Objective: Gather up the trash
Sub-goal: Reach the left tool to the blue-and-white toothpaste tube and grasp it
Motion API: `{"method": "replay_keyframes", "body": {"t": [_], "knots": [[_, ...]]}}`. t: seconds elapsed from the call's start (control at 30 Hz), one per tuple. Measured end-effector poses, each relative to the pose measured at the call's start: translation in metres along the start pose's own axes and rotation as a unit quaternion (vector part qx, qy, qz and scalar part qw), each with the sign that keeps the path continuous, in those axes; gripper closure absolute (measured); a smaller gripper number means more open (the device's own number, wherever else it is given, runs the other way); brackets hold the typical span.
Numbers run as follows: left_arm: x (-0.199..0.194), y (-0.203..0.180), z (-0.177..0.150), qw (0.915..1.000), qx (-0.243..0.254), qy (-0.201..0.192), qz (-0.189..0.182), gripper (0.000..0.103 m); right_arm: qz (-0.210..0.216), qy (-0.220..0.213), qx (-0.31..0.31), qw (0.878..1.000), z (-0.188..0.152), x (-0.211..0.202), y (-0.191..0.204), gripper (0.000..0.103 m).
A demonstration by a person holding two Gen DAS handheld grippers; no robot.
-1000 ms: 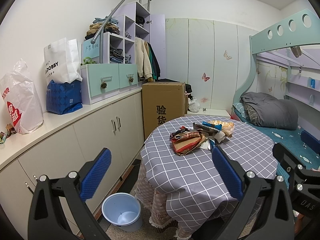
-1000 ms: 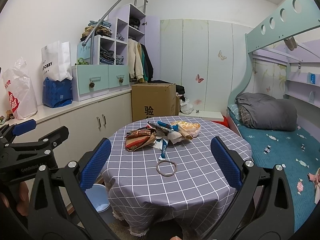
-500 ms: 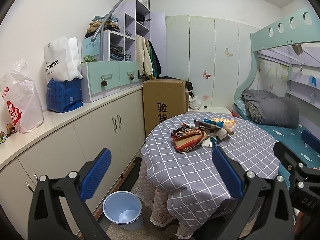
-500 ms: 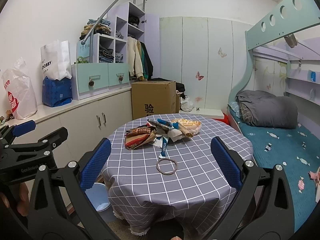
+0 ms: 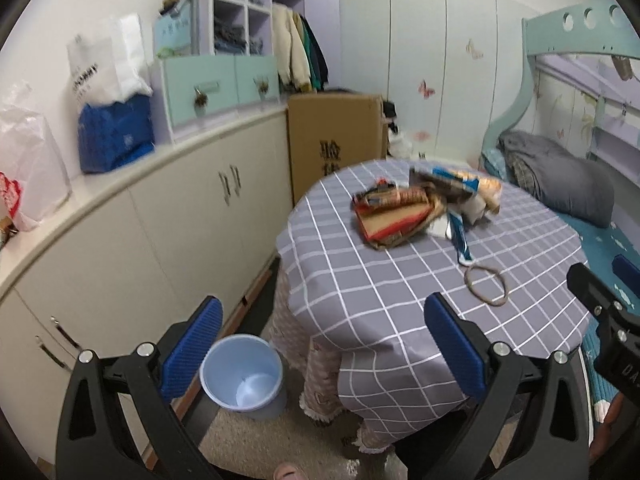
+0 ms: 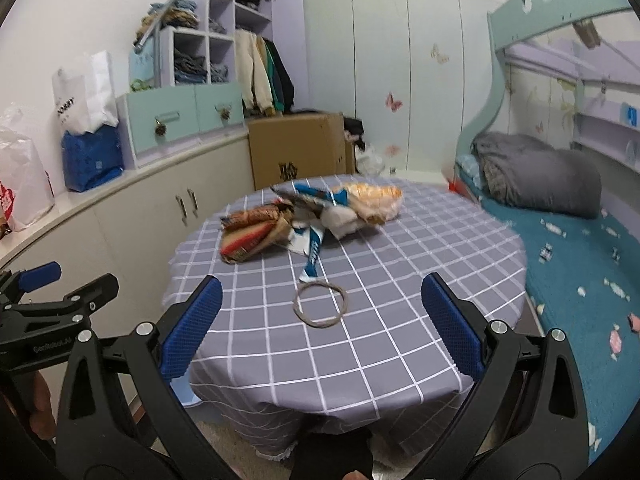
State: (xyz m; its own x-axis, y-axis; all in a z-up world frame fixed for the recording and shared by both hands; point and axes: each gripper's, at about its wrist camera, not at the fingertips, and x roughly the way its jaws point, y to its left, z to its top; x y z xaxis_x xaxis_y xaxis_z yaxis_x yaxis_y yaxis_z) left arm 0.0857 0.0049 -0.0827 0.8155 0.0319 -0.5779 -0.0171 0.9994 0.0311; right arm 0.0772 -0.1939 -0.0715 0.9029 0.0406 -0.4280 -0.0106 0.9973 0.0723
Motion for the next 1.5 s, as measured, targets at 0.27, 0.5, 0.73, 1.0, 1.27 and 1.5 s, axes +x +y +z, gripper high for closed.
{"method": "replay_keyframes", "body": {"t": [0.27, 0.5, 0.73, 1.0, 1.27, 1.5], "knots": [[0.055, -0.016, 0.008, 0.9985, 0.009, 0.052, -0.011, 0.004, 0.019, 0.079, 0.022, 0.996, -0.002, 0.068, -0.023, 0.006], [0.079, -0.031, 0.017, 0.9970, 0.017, 0.069, -0.031, 0.005, 0.020, 0.134, 0.005, 0.991, -0.006, 0.117, -0.033, 0.029], [0.098, -0.051, 0.030, 0.9961, 0.051, 0.061, -0.037, 0.006, 0.018, 0.173, -0.033, 0.984, -0.013, 0.143, -0.030, 0.079], [0.125, -0.079, 0.044, 0.9905, 0.110, 0.071, -0.042, 0.023, 0.021, 0.154, -0.009, 0.988, -0.010, 0.142, -0.052, 0.098], [0.139, -0.130, 0.054, 0.9847, 0.098, 0.085, -0.116, 0.032, -0.004, 0.101, 0.039, 0.994, 0.006, 0.129, -0.088, 0.098], [0.172, -0.162, 0.062, 0.9800, 0.070, 0.120, -0.143, 0.049, -0.002, 0.100, 0.055, 0.993, 0.004, 0.135, -0.105, 0.098]]}}
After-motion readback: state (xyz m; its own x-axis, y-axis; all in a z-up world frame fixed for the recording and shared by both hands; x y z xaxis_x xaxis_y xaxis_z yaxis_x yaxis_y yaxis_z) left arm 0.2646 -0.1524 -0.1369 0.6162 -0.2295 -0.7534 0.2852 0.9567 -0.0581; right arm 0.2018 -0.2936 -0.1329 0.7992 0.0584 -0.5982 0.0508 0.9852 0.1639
